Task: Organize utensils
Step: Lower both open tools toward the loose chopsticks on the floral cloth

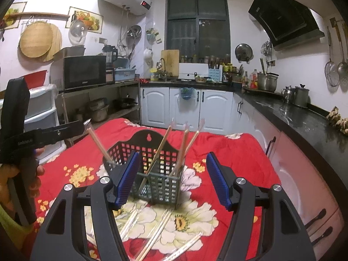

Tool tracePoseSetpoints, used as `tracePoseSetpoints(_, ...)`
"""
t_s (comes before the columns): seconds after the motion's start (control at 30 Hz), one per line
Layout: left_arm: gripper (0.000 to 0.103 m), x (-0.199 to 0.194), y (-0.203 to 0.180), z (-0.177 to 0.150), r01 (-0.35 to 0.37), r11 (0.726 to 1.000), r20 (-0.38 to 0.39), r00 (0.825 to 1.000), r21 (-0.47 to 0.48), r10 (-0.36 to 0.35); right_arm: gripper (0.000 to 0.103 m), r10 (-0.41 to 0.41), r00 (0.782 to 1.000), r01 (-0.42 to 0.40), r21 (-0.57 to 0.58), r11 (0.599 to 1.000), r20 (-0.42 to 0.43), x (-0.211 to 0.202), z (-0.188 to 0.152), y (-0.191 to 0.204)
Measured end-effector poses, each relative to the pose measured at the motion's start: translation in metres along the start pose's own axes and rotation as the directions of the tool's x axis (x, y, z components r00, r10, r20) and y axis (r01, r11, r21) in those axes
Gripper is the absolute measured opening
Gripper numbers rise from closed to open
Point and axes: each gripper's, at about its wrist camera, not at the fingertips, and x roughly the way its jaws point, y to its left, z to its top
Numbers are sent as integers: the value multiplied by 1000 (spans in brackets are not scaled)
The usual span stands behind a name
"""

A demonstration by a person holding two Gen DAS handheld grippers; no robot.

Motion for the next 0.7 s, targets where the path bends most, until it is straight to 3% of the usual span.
tracePoseSetpoints(0.7, 93, -10, 44, -28, -98, 993, -71, 993, -72, 93, 62, 68, 990, -69, -9, 998, -127, 12, -40, 30)
